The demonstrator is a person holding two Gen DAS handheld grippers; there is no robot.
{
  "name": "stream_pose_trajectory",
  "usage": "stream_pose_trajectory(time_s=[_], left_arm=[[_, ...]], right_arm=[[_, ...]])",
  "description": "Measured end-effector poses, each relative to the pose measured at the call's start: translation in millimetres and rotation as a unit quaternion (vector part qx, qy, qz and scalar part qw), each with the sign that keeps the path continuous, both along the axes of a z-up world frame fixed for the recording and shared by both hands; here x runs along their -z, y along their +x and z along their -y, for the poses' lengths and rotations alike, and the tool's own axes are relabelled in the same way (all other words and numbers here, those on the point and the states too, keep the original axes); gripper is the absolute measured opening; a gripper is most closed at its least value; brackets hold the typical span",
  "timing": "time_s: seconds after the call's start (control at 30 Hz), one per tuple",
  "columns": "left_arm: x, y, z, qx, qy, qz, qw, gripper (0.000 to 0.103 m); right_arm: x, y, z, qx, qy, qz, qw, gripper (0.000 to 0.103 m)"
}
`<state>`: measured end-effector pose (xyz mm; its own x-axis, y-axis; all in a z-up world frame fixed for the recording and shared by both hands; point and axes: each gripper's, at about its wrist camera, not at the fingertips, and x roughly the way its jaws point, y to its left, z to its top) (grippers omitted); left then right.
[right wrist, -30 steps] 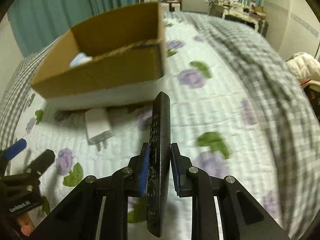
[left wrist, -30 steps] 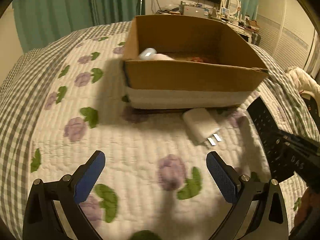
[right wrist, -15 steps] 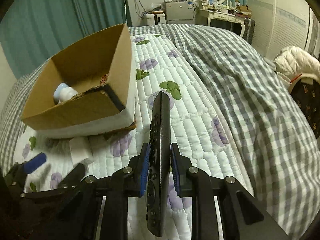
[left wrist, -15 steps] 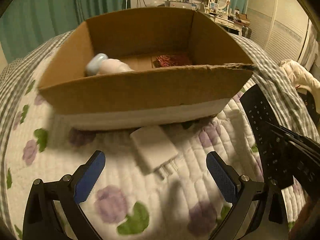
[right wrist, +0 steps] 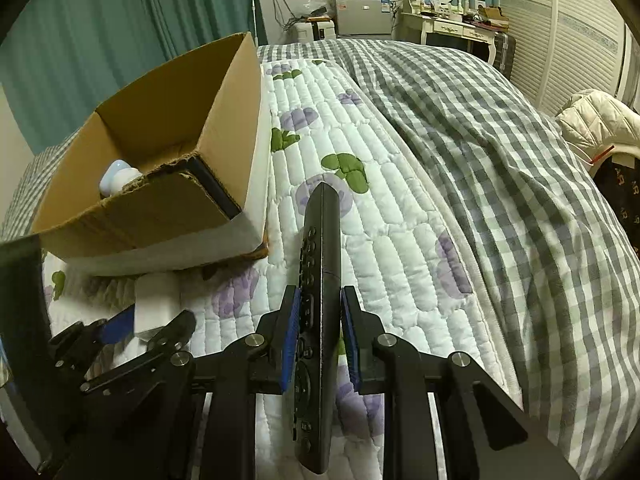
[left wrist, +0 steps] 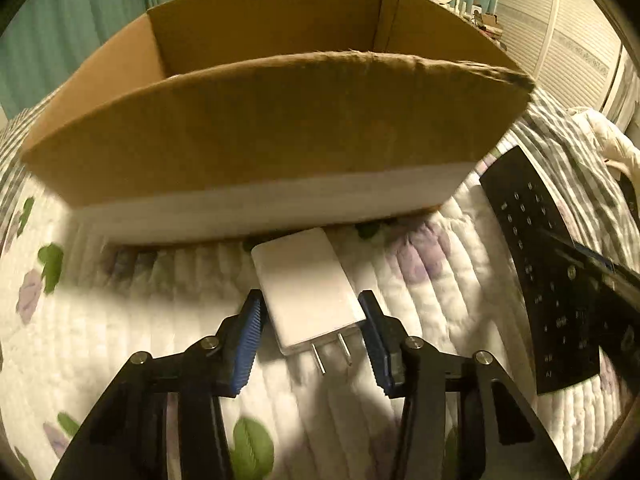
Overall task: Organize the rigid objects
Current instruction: 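Grasp the white plug charger with the left gripper while the right holds the remote, then lower the charger and the remote into the box and open both grippers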
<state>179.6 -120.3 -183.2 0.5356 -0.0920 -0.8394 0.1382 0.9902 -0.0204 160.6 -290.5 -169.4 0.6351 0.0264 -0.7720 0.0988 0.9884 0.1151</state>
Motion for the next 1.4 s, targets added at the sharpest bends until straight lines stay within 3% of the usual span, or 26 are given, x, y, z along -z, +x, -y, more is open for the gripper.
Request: stream_pose_trajectory(time_s=[0.1, 0.27, 0.53, 0.6, 0.63, 0.9, 1.1, 1.27, 1.4], left_arm=[[-7.4, -16.7, -9.1, -0.005, -0.019, -0.004, 0.9998, 0.047], [-31.7, -45.8, -18.9, -0.007, -0.019, 0.007, 0.9998, 0.045], [-91.6, -81.6, -29.6, 0.008, -0.025, 0.061, 0.9978, 0.041], [-109.5, -77.1, -39.0, 0.011, -0.026, 0.080, 0.9964, 0.034], [-116.8, -77.3, -42.9, 0.012, -0.027, 0.086, 0.9958, 0.025], [-168.1, -53.6, -61.2, 0.019, -0.067, 0.126, 0.9896, 0.023], [-197.1, -20.0, -60.6, 0.023, -0.057, 0.151, 0.9866, 0.023], [-201.7, 15.5, -53.2, 0.020, -0.036, 0.152, 0.9875, 0.023], [-184.3, 46.1, -45.9, 0.018, -0.022, 0.136, 0.9903, 0.023]], right_arm=[[-10.8, -10.8, -0.1, -0.005, 0.003, 0.010, 1.000, 0.020], [-34.3, -31.7, -6.3, -0.018, -0.001, 0.022, 1.000, 0.020], [-82.3, -59.3, -28.3, -0.042, -0.017, 0.044, 0.998, 0.020], [-99.5, -61.4, -35.5, -0.049, -0.033, 0.058, 0.997, 0.020], [-105.3, -61.1, -39.0, -0.052, -0.038, 0.062, 0.996, 0.020], [-158.9, -39.5, -56.2, -0.081, -0.056, 0.101, 0.990, 0.020], [-184.5, -10.2, -64.3, -0.103, -0.054, 0.121, 0.986, 0.020], [-194.2, 18.5, -72.6, -0.119, -0.059, 0.132, 0.982, 0.020], [-190.6, 43.6, -80.0, -0.130, -0.060, 0.134, 0.981, 0.020]])
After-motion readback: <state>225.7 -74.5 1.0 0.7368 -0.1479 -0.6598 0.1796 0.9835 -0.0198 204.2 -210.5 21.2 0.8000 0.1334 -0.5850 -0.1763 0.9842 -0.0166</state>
